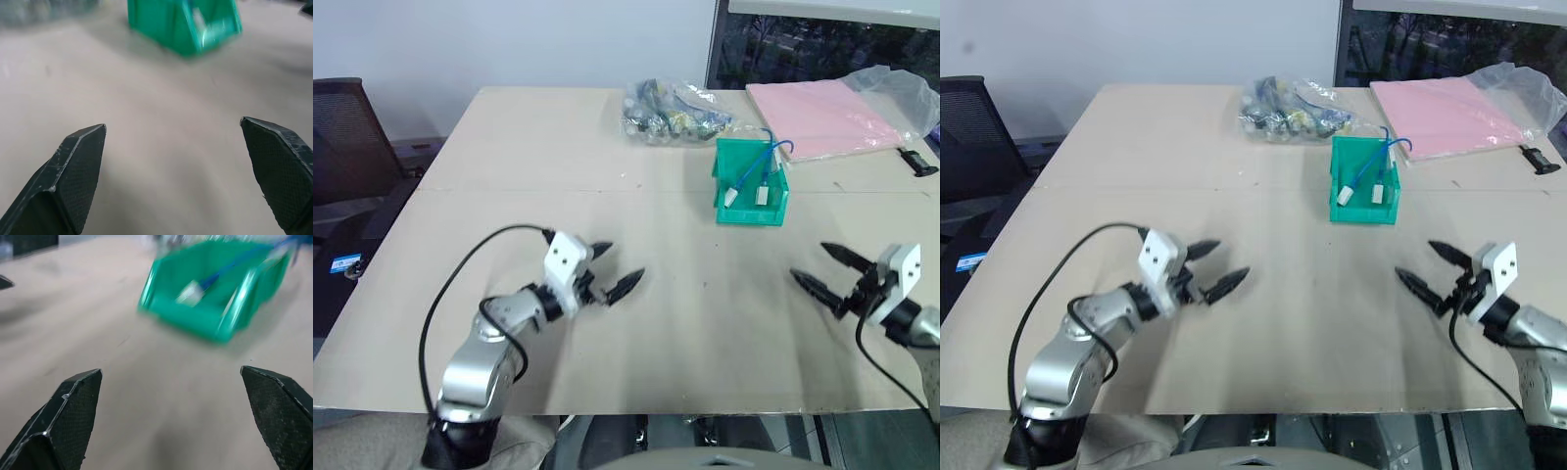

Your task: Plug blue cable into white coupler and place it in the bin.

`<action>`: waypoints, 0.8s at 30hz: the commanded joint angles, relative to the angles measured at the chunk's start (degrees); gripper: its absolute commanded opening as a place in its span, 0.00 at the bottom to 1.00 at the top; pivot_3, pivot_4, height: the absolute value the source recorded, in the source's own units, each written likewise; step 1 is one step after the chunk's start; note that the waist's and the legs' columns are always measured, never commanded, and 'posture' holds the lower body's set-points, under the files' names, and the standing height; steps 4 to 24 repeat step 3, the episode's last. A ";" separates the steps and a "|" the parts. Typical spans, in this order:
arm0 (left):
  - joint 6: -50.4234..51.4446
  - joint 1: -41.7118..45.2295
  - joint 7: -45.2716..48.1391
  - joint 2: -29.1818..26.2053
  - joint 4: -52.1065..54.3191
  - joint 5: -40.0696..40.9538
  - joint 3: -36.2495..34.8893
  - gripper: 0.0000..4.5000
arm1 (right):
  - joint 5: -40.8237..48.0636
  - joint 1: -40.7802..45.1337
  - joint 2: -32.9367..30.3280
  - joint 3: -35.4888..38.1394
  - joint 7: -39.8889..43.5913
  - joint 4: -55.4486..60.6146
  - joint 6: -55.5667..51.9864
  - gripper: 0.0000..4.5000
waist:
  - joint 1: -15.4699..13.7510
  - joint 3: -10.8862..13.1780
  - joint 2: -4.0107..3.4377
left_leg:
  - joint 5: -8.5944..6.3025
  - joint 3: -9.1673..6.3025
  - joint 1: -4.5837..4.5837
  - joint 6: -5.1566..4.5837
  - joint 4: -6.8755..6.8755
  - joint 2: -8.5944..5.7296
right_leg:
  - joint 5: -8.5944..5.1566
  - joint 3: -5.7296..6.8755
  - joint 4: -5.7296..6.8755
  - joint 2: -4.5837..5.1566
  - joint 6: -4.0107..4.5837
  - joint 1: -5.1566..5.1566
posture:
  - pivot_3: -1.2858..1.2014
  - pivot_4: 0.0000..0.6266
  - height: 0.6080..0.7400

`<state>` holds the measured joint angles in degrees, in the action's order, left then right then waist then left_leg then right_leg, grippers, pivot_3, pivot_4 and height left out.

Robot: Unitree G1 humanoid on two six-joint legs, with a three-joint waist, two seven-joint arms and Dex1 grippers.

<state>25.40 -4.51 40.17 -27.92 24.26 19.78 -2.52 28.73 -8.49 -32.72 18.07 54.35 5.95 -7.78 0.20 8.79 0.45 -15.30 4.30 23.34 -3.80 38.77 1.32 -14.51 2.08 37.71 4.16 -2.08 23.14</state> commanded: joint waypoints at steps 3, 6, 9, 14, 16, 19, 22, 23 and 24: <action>-4.37 -4.39 -0.15 -0.29 1.33 -0.86 0.05 1.00 | -2.16 -0.50 0.17 -0.68 2.55 -3.81 6.77 1.00 | -0.02 -0.01 0.01 | 0.00 0.01 -0.04 0.00 0.00 0.00 | 0.05 -0.03 -0.03 0.03 0.14 -0.02 | 0.52 0.24 1.00; -4.37 -4.39 -0.15 -0.29 1.33 -0.86 0.05 1.00 | -2.16 -0.50 0.17 -0.68 2.55 -3.81 6.77 1.00 | -0.02 -0.01 0.01 | 0.00 0.01 -0.04 0.00 0.00 0.00 | 0.05 -0.03 -0.03 0.03 0.14 -0.02 | 0.52 0.24 1.00; -4.37 -4.39 -0.15 -0.29 1.33 -0.86 0.05 1.00 | -2.16 -0.50 0.17 -0.68 2.55 -3.81 6.77 1.00 | -0.02 -0.01 0.01 | 0.00 0.01 -0.04 0.00 0.00 0.00 | 0.05 -0.03 -0.03 0.03 0.14 -0.02 | 0.52 0.24 1.00; -4.37 -4.39 -0.15 -0.29 1.33 -0.86 0.05 1.00 | -2.16 -0.50 0.17 -0.68 2.55 -3.81 6.77 1.00 | -0.02 -0.01 0.01 | 0.00 0.01 -0.04 0.00 0.00 0.00 | 0.05 -0.03 -0.03 0.03 0.14 -0.02 | 0.52 0.24 1.00; -4.37 -4.39 -0.15 -0.29 1.33 -0.86 0.05 1.00 | -2.16 -0.50 0.17 -0.68 2.55 -3.81 6.77 1.00 | -0.02 -0.01 0.01 | 0.00 0.01 -0.04 0.00 0.00 0.00 | 0.05 -0.03 -0.03 0.03 0.14 -0.02 | 0.52 0.24 1.00; -4.37 -4.39 -0.15 -0.29 1.33 -0.86 0.05 1.00 | -2.16 -0.50 0.17 -0.68 2.55 -3.81 6.77 1.00 | -0.02 -0.01 0.01 | 0.00 0.01 -0.04 0.00 0.00 0.00 | 0.05 -0.03 -0.03 0.03 0.14 -0.02 | 0.52 0.24 1.00; -4.37 -4.39 -0.15 -0.29 1.33 -0.86 0.05 1.00 | -2.16 -0.50 0.17 -0.68 2.55 -3.81 6.77 1.00 | -0.02 -0.01 0.01 | 0.00 0.01 -0.04 0.00 0.00 0.00 | 0.05 -0.03 -0.03 0.03 0.14 -0.02 | 0.52 0.24 1.00; -4.37 -4.39 -0.15 -0.29 1.33 -0.86 0.05 1.00 | -2.16 -0.50 0.17 -0.68 2.55 -3.81 6.77 1.00 | -0.02 -0.01 0.01 | 0.00 0.01 -0.04 0.00 0.00 0.00 | 0.05 -0.03 -0.03 0.03 0.14 -0.02 | 0.52 0.24 1.00; -4.37 -4.39 -0.15 -0.29 1.33 -0.86 0.05 1.00 | -2.16 -0.50 0.17 -0.68 2.55 -3.81 6.77 1.00 | -0.02 -0.01 0.01 | 0.00 0.01 -0.04 0.00 0.00 0.00 | 0.05 -0.03 -0.03 0.03 0.14 -0.02 | 0.52 0.24 1.00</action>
